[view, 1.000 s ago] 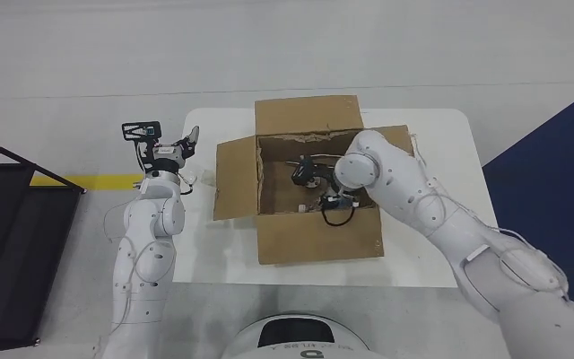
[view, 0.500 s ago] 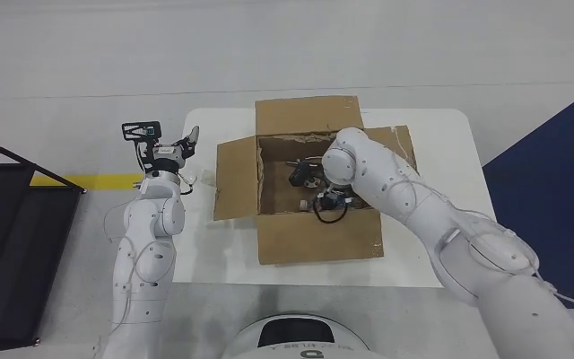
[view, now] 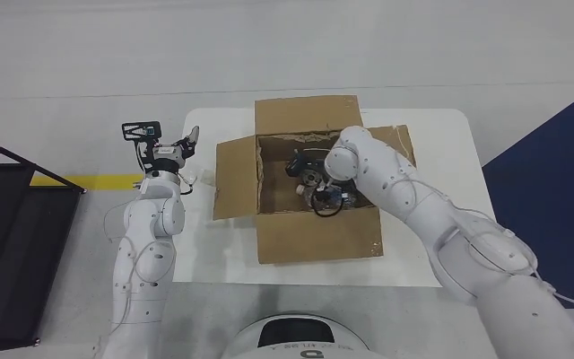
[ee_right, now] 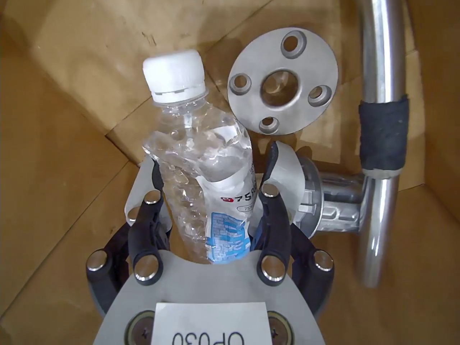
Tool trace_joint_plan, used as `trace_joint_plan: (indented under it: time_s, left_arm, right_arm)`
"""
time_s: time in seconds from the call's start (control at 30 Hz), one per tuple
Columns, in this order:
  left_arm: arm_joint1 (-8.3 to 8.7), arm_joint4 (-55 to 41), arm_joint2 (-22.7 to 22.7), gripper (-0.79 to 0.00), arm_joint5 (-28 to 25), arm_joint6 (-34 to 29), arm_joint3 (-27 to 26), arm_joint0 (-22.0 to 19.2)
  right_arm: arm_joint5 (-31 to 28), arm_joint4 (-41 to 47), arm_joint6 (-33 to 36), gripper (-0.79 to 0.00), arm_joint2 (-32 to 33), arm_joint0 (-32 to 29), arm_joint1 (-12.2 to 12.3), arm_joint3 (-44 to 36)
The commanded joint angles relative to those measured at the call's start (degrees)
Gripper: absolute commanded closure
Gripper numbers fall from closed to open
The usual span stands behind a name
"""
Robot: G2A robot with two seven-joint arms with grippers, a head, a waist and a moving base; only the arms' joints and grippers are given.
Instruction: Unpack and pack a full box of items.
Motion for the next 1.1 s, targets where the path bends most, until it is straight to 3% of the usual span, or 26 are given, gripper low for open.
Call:
trace_joint_plan:
  time_s: [0.0, 0.2, 0.37, 0.5, 0.63, 0.83, 0.93, 0.97, 1.07]
  left_arm:
    - [0.0, 0.0, 0.0, -0.785, 0.0, 0.0, 0.0, 0.0]
    - [0.0, 0.0, 0.0, -0.785, 0.0, 0.0, 0.0, 0.0]
    - [0.0, 0.0, 0.0, -0.785, 0.0, 0.0, 0.0, 0.0]
    - [0.0, 0.0, 0.0, -0.785, 0.0, 0.0, 0.0, 0.0]
    - [0.0, 0.0, 0.0, -0.785, 0.0, 0.0, 0.0, 0.0]
    - [0.0, 0.0, 0.0, -0.785, 0.0, 0.0, 0.0, 0.0]
    - [0.0, 0.0, 0.0, -0.785, 0.0, 0.0, 0.0, 0.0]
    - [0.0, 0.0, 0.0, -0.785, 0.0, 0.0, 0.0, 0.0]
    - [0.0, 0.0, 0.0, -0.785, 0.0, 0.0, 0.0, 0.0]
  right_arm:
    - [-0.2, -1.8, -2.3, 0.0, 1.9, -1.8, 2.0, -3.1]
    - [-1.8, -7.3, -9.1, 0.0, 11.6, -10.4, 9.4, -16.6]
    - [-3.4, -13.0, -12.2, 0.0, 22.5, -22.1, 15.6, -31.7]
    - [-3.9, -15.1, -12.4, 0.0, 30.2, -30.4, 18.8, -41.0]
    - [-5.0, -14.8, -10.6, 0.0, 33.9, -34.1, 20.1, -45.1]
    - [-5.0, -12.1, -9.6, 0.0, 34.8, -34.0, 20.3, -45.8]
    - [-4.0, -8.7, -5.9, 0.0, 34.5, -32.9, 20.2, -44.6]
    - [-2.9, -7.5, -4.2, -0.089, 33.9, -31.9, 20.0, -44.0]
    - [0.1, -5.2, 0.3, -0.259, 30.5, -28.0, 18.9, -40.8]
